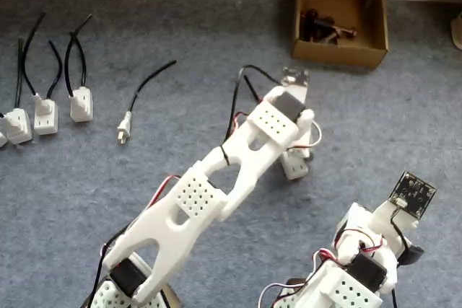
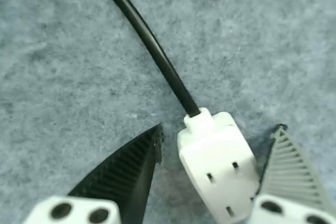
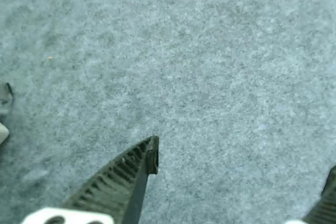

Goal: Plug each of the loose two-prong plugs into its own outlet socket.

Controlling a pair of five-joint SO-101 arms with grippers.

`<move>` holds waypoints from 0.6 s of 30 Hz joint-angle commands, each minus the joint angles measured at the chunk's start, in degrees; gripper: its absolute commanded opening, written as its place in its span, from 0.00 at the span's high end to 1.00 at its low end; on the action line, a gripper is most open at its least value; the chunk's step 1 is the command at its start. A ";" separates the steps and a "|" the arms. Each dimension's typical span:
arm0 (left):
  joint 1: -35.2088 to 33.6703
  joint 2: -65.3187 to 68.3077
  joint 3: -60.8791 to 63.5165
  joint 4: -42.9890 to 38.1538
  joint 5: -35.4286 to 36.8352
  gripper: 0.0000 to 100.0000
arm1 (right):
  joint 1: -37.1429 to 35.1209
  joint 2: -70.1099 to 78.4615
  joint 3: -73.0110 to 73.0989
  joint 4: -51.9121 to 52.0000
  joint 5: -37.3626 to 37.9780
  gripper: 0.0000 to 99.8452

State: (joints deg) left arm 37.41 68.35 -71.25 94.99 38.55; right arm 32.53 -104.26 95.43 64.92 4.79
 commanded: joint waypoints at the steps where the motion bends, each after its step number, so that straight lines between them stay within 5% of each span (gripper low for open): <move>1: -0.31 -0.66 -2.51 -0.88 0.44 0.76 | 0.57 -0.92 5.05 0.13 0.09 0.55; 7: -0.48 -0.31 -3.65 -0.62 0.44 0.99 | 0.75 -0.92 5.05 0.13 0.09 0.55; 18: -2.15 -0.66 -4.09 2.55 0.35 0.99 | 0.75 -0.92 5.05 0.13 0.09 0.55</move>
State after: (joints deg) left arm 37.41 68.35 -73.19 95.08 38.55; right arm 32.53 -104.26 95.43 64.92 4.79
